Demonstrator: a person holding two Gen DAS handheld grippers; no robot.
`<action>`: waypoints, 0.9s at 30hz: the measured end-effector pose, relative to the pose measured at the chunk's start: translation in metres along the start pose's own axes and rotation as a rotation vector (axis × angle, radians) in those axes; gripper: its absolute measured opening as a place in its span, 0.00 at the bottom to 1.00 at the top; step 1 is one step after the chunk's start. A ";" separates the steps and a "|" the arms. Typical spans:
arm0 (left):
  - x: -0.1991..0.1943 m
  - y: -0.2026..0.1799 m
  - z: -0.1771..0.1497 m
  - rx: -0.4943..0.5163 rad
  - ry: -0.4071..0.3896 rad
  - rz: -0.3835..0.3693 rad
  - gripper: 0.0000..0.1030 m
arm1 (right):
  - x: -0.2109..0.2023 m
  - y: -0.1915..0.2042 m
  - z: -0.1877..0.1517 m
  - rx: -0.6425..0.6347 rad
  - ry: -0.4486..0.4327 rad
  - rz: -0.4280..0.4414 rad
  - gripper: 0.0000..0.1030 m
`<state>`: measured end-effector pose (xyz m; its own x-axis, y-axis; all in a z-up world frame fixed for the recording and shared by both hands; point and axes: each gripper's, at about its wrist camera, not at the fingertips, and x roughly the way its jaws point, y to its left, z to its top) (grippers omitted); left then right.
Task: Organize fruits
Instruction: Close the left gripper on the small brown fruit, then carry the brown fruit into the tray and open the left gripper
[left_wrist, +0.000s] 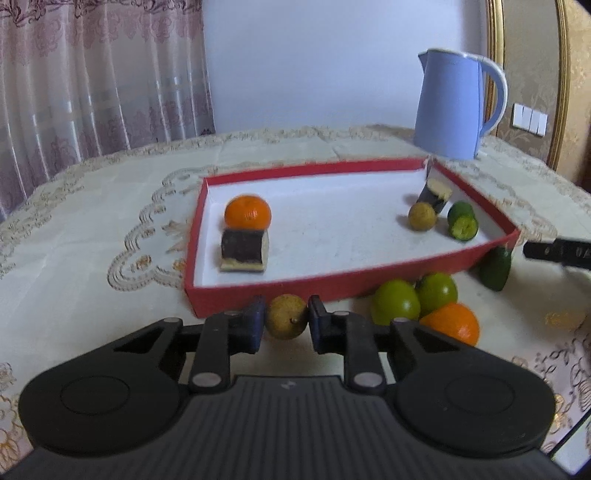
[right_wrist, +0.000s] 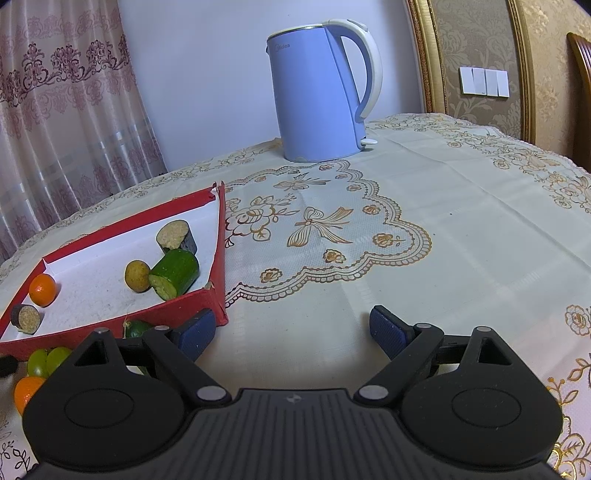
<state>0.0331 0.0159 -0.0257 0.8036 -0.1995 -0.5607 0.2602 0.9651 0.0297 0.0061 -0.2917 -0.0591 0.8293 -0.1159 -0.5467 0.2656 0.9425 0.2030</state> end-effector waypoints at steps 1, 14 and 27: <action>-0.002 0.001 0.003 -0.002 -0.007 -0.005 0.22 | 0.000 0.000 0.000 0.000 0.000 0.000 0.88; 0.042 -0.004 0.053 -0.011 -0.008 0.008 0.22 | 0.000 0.000 0.000 0.001 0.000 0.001 0.88; 0.094 -0.007 0.059 0.006 0.043 0.023 0.22 | 0.001 0.000 0.000 -0.005 0.002 -0.002 0.88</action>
<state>0.1385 -0.0198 -0.0295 0.7857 -0.1698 -0.5948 0.2457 0.9682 0.0481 0.0066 -0.2915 -0.0595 0.8278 -0.1177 -0.5486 0.2650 0.9438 0.1975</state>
